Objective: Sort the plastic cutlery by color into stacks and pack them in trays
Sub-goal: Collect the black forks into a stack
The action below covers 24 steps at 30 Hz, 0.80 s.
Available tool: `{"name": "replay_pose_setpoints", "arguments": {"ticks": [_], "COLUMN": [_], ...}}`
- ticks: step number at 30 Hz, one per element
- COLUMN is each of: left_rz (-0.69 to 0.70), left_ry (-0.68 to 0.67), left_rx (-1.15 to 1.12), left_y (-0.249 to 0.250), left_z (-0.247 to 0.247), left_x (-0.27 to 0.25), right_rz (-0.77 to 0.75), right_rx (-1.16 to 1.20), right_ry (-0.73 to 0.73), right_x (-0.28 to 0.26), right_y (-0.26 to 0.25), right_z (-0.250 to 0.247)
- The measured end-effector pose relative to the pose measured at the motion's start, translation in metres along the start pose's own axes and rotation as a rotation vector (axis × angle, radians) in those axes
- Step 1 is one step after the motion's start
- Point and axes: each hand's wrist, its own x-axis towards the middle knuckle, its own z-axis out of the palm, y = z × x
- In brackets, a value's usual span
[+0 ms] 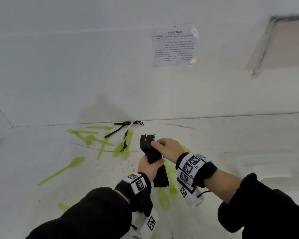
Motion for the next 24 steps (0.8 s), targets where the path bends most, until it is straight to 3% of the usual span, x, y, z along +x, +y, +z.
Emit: {"name": "replay_pose_setpoints", "arguments": {"ticks": [3,10,18,21,24], "left_rz": [0.032,0.01,0.193,0.114,0.025], "left_ry": [-0.039,-0.193,-0.292,-0.352,-0.479], "left_rx": [-0.056,-0.122,-0.021,0.085,0.371], "left_y": [-0.001,0.014,0.023,0.019,0.002], "left_z": [0.014,0.055,0.132,0.166,0.187], "left_x": [-0.003,-0.019,-0.045,-0.053,-0.054], "right_rz": [-0.024,-0.054,-0.143,-0.179,-0.205], "right_rx": [-0.149,-0.117,-0.135,-0.176,-0.245], "right_ry": [-0.063,0.0,0.062,0.093,0.082], "right_x": [-0.017,-0.03,-0.057,-0.068,-0.082], "right_y": [-0.004,0.016,0.044,0.052,0.068], "right_z": [-0.009,-0.057,-0.14,-0.183,-0.23]}}
